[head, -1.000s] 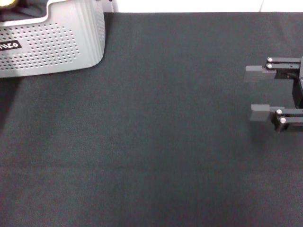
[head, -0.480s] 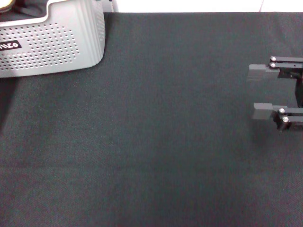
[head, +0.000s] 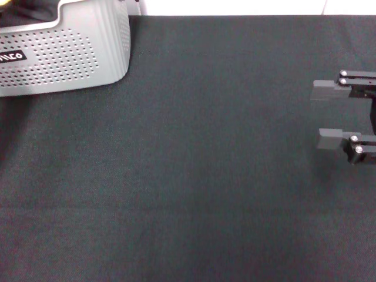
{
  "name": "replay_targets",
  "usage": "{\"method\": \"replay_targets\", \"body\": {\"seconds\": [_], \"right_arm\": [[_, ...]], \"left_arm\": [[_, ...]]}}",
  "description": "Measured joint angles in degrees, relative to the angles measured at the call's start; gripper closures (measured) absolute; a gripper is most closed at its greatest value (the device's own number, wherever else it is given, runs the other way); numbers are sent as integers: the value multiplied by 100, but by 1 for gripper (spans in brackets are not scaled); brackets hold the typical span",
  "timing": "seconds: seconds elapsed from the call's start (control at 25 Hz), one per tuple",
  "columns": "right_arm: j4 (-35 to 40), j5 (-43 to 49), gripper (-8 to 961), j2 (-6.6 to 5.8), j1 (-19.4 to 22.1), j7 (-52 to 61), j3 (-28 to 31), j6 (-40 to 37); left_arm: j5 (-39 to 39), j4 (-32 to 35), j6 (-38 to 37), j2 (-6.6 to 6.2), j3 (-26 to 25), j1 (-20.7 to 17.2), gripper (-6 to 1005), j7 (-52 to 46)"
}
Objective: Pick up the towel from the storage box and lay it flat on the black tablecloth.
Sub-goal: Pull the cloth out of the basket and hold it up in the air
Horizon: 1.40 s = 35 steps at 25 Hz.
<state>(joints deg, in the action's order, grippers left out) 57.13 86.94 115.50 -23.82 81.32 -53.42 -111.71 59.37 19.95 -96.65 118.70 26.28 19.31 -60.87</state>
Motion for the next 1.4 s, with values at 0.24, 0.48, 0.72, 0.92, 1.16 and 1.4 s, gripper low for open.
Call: {"method": "replay_targets", "body": {"seconds": [0.24,0.48,0.72,0.92,1.16,1.4], "right_arm": [[0,-2,321,11,9,-17,-1,-7],[-7,-2,321,20,9,-84,-1,3],[-123,-6,321,4,-32,-165,-1,19],[-138,-11,321,6,-69,-299,-1,34],[-202,-31,321,32,-156,-527,-45,34],[-385,-31,322,29,-357,-885,-71,48]], "left_arm": [[391,614,-1112,-177,437,3,983,-977],[86,1400,-2033,-427,1587,47,985,-2029],[-543,2178,-2033,-637,2860,-46,986,-2376],[-603,2607,-2033,-839,3543,23,986,-2443],[-274,3289,-2032,-941,4125,91,986,-2312],[-12,4089,-2030,-950,4536,57,986,-2146]]}}
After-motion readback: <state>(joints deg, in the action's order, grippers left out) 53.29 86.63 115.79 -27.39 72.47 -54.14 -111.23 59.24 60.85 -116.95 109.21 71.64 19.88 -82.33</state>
